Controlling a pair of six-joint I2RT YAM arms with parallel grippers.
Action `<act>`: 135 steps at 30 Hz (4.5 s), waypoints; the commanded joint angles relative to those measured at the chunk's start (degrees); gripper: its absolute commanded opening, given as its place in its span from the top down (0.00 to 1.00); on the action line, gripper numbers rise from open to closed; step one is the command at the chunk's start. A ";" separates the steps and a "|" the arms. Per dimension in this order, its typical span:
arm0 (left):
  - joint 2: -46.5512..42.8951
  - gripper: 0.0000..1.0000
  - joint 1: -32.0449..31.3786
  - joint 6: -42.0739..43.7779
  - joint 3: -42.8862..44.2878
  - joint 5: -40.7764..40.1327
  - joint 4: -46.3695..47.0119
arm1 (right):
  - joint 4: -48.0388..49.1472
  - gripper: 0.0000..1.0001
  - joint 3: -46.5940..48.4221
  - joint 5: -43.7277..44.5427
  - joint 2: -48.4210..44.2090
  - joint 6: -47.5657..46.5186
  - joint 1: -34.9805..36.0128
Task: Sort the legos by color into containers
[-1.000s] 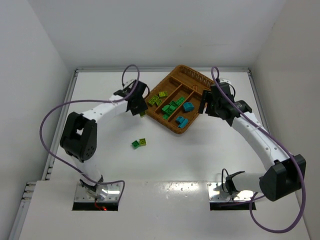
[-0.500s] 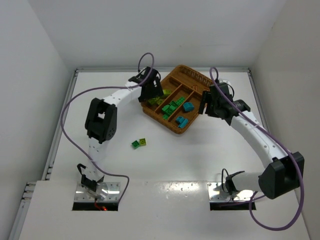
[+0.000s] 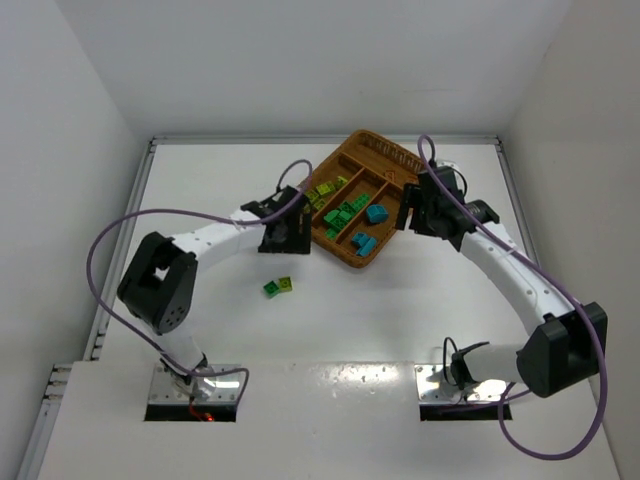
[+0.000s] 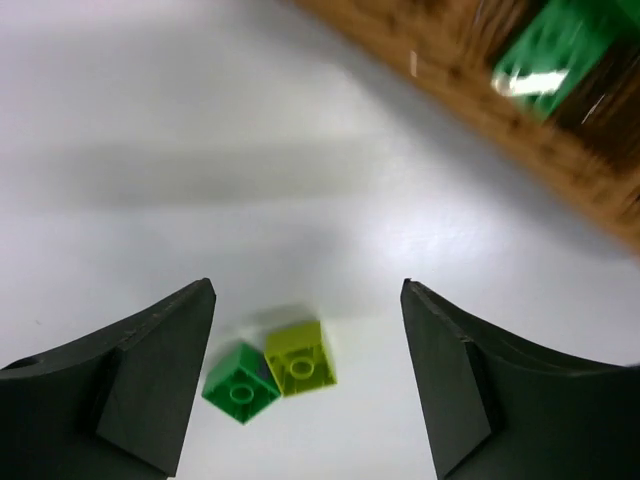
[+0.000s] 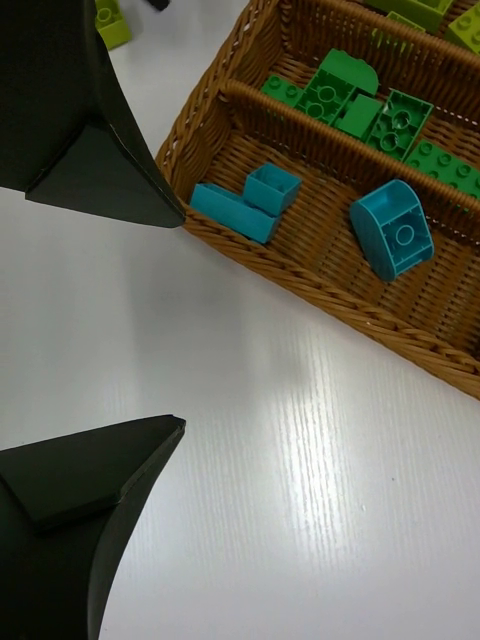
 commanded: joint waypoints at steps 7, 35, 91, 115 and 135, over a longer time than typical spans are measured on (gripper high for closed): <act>1.12 0.25 -8.16 -2.17 -4.32 -2.43 0.26 | 0.64 0.23 -0.45 0.53 -0.84 0.56 1.92; 3.75 0.48 -8.78 -8.94 -5.65 -3.39 -2.11 | 0.11 0.23 1.66 0.45 -0.40 0.56 2.97; -8.91 0.00 -1.92 -33.72 -19.44 -1.90 0.35 | -0.68 0.23 1.57 2.37 0.74 1.00 5.87; 5.23 0.71 -0.87 -13.08 11.91 -1.73 2.37 | -1.21 0.23 1.04 4.05 -0.32 1.00 6.40; 18.81 0.00 -0.87 -1.38 41.92 4.17 -3.69 | -4.20 0.09 0.34 12.39 -7.87 4.25 5.87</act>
